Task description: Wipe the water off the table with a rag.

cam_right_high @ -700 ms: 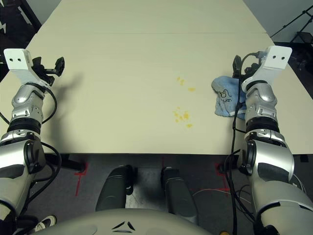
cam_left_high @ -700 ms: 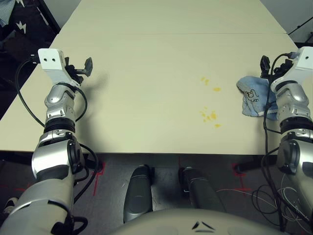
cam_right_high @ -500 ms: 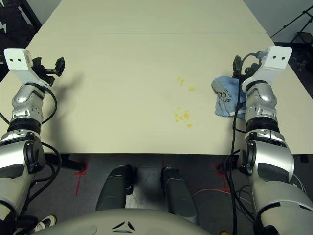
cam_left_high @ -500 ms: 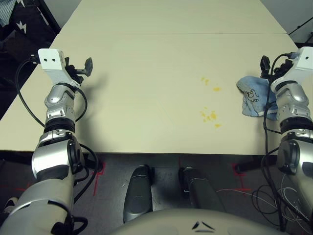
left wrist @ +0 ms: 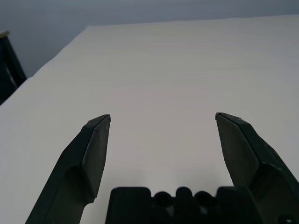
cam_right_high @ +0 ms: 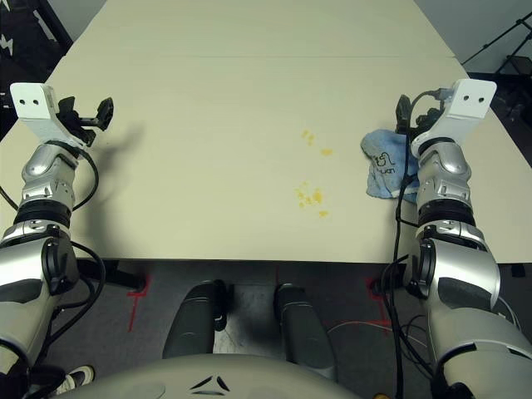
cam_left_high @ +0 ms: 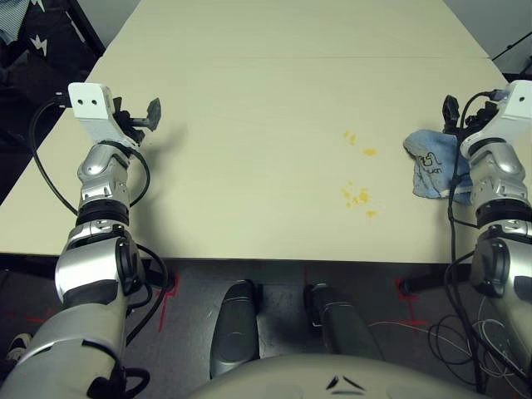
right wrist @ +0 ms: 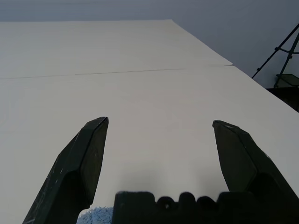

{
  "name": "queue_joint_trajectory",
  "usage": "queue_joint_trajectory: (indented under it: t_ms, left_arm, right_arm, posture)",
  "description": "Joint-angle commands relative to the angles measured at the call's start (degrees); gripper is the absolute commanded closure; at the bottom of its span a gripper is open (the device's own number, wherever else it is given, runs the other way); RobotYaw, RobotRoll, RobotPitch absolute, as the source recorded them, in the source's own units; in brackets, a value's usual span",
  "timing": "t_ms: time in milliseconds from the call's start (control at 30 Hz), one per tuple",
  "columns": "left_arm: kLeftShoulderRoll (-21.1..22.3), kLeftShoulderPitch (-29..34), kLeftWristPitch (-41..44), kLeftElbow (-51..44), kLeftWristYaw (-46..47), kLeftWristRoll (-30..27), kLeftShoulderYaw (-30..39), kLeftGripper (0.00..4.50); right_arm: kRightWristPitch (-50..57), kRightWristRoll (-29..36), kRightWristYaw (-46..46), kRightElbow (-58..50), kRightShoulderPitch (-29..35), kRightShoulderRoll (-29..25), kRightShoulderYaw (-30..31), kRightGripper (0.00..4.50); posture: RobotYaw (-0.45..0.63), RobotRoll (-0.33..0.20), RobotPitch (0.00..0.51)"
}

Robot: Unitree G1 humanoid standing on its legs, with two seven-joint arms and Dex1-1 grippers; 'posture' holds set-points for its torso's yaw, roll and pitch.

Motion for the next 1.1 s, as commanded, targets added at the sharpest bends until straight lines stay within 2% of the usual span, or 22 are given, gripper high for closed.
queue_joint_trajectory:
  t_ms: [33,200,300,400,567,800,933,1100]
  left_arm:
    - [-0.8,1.6,3.3,-4.9,-10.4,-2.9,-1.3,0.0]
    - [-1.1,6.9,12.5,-19.1,-24.1,-7.8,-4.3,0.0]
    - [0.3,11.3,19.0,-28.6,-31.3,-10.3,-7.3,0.0]
    - [2.0,14.1,22.0,-34.0,-35.4,-10.8,-9.4,0.0]
    - [3.5,16.5,22.7,-38.1,-40.1,-9.9,-12.7,0.0]
    - [3.2,19.1,23.1,-42.8,-41.8,-9.8,-16.2,0.0]
    - [2.7,20.1,22.0,-43.4,-41.9,-9.3,-17.4,0.0]
    - [1.7,20.5,19.8,-42.0,-41.3,-8.5,-18.3,0.0]
  right_arm:
    - [0.8,0.2,-0.1,0.0,-0.8,-0.8,-0.4,0.06]
    - [0.6,0.1,-0.3,0.6,-0.9,-0.8,-0.5,0.06]
    - [0.7,0.1,-0.3,0.6,-0.9,-0.7,-0.5,0.06]
    - [0.8,0.1,-0.3,0.5,-0.8,-0.8,-0.5,0.06]
    - [0.9,0.2,-0.2,0.4,-0.5,-1.2,-0.6,0.06]
    - [4.1,0.5,1.4,-0.5,0.2,-2.9,-0.6,0.06]
    - [11.4,0.4,5.4,-1.6,-0.2,-6.0,0.4,0.06]
    - [27.8,1.0,13.9,-7.2,-0.6,-12.2,2.3,0.06]
  posture:
    - [0.13,0.0,0.134]
    - [0.13,0.0,0.134]
    - [0.13,0.0,0.135]
    - [0.13,0.0,0.137]
    - [0.12,0.0,0.141]
    - [0.11,0.0,0.151]
    - [0.1,0.0,0.153]
    - [0.09,0.0,0.155]
